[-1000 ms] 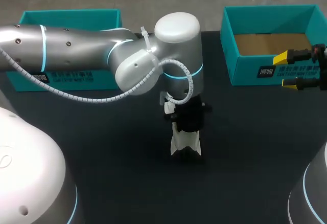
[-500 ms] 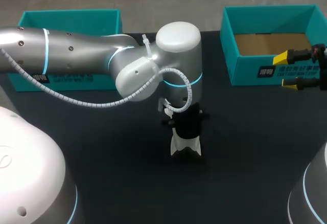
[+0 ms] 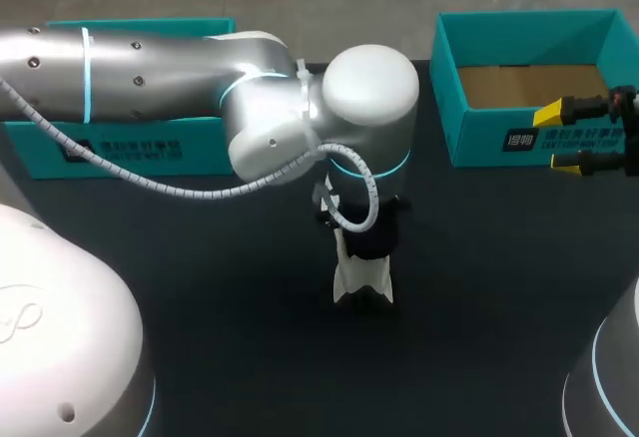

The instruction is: Take the shoe out of the shoebox, open the shoe tongue, remove and reinsert the insole, then place the shoe into the shoebox

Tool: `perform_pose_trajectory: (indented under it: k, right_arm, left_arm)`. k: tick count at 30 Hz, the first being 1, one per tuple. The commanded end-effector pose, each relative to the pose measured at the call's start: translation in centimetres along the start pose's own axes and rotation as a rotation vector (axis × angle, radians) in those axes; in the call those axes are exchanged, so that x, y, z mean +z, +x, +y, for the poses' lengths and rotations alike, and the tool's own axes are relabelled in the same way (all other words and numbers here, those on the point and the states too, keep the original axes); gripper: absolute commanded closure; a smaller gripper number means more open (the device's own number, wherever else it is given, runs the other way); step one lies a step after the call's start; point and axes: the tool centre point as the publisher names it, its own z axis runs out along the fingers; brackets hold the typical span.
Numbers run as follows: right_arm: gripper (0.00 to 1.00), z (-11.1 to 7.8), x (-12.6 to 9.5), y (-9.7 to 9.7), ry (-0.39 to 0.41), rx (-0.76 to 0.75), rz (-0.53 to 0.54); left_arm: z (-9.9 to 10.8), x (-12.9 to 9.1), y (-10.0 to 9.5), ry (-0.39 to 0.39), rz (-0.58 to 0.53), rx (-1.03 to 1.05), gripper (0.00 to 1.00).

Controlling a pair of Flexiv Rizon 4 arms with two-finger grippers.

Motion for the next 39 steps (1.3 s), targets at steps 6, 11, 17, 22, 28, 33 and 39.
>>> perform_pose_trajectory:
  k: [6, 11, 17, 22, 28, 33, 39]
  right_arm:
    - [0.00, -0.1, 0.0, 0.0, 0.000, 0.002, -0.004]
    - [0.00, -0.1, 0.0, 0.0, 0.000, 0.002, -0.004]
    - [0.00, -0.1, 0.0, 0.0, 0.000, 0.002, -0.004]
    - [0.00, -0.1, 0.0, 0.0, 0.000, 0.002, -0.004]
    - [0.00, -0.1, 0.0, 0.0, 0.000, 0.002, -0.004]
    - [0.00, -0.1, 0.0, 0.0, 0.000, 0.002, -0.004]
    - [0.00, -0.1, 0.0, 0.0, 0.000, 0.002, -0.004]
  left_arm:
    - [3.0, -0.7, 0.0, -0.095, 0.007, 0.010, 1.00]
    - [3.4, -1.1, -0.3, -0.140, 0.011, 0.054, 1.00]
    - [3.7, -1.0, -0.5, -0.159, 0.022, 0.077, 1.00]
    - [3.6, -0.8, -0.5, -0.163, 0.043, 0.091, 1.00]
    - [3.4, -0.7, -0.3, -0.162, 0.066, 0.107, 0.16]
    - [3.5, -0.3, -0.1, -0.155, 0.090, 0.106, 0.00]
    - [3.1, -0.5, 0.0, -0.155, 0.096, 0.106, 0.00]
